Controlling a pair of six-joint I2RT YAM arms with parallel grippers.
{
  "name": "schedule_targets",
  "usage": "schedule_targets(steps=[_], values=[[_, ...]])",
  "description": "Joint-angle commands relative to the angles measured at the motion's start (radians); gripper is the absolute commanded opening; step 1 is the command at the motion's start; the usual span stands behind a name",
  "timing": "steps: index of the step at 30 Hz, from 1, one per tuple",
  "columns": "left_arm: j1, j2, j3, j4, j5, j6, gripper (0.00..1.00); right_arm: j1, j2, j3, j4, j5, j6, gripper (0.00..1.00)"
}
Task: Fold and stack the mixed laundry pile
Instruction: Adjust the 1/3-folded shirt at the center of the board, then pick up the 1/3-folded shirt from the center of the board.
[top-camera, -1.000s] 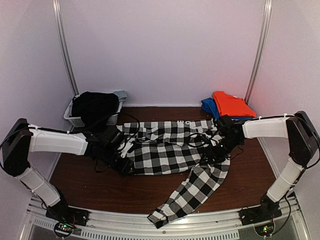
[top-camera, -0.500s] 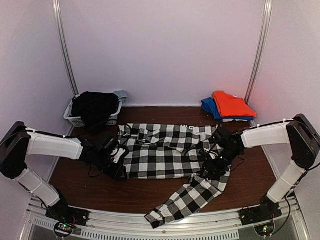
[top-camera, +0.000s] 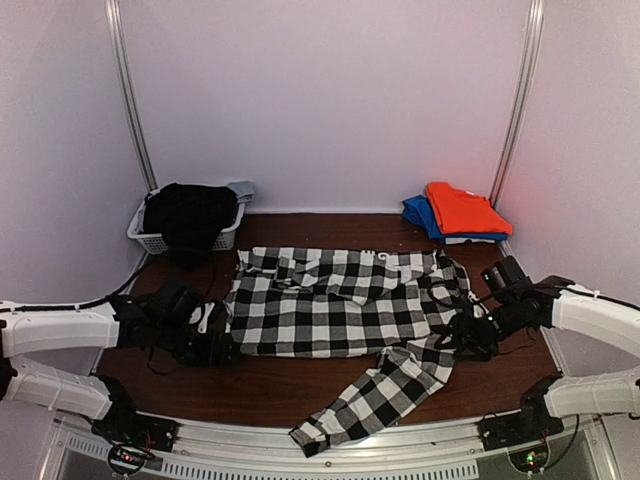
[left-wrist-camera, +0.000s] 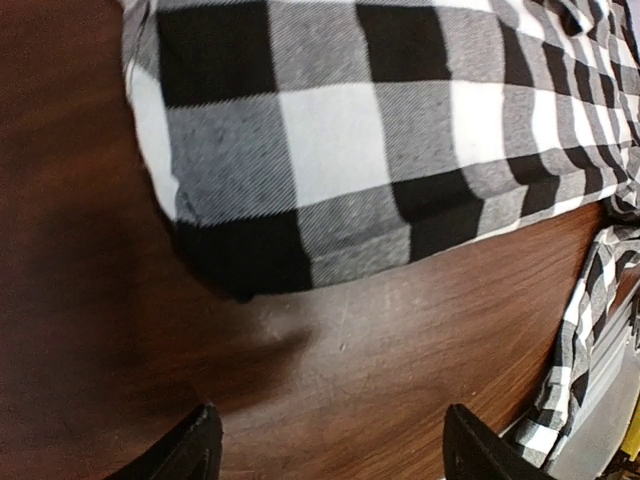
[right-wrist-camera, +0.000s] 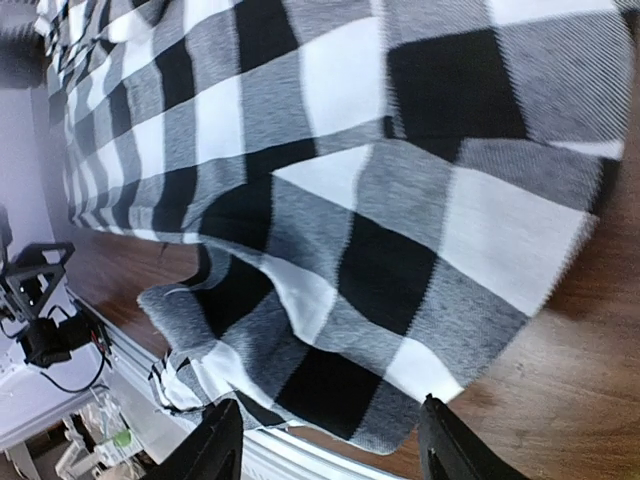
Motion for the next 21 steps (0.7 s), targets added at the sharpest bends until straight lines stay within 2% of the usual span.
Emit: schedule_targets(steps=[1,10,13,15,18,20,21], values=[[0.015,-0.035,-0.075,0.122,0.040,-0.197,0.78,-0.047,-0.081,-0.101,0.005,0.061,0.177,0.60],[0.102,0.045,-0.131,0.290,0.125,-0.266,0.75,-0.055,-0.091,-0.253,0.168,-0.002,0.284,0.57],[0.104,0.113,-0.128,0.362,0.156,-0.286,0.71,-0.054,-0.089,-0.283,0.203,-0.021,0.304,0.56],[0.104,0.151,-0.131,0.397,0.168,-0.300,0.64,-0.053,-0.084,-0.303,0.240,-0.029,0.321,0.55],[0.105,0.196,-0.137,0.464,0.178,-0.323,0.47,-0.054,-0.053,-0.319,0.278,-0.037,0.325,0.54],[0.104,0.211,-0.135,0.476,0.182,-0.333,0.38,-0.054,-0.036,-0.329,0.307,-0.044,0.321,0.50],[0.104,0.212,-0.133,0.471,0.179,-0.334,0.33,-0.054,-0.034,-0.329,0.324,-0.047,0.317,0.45]])
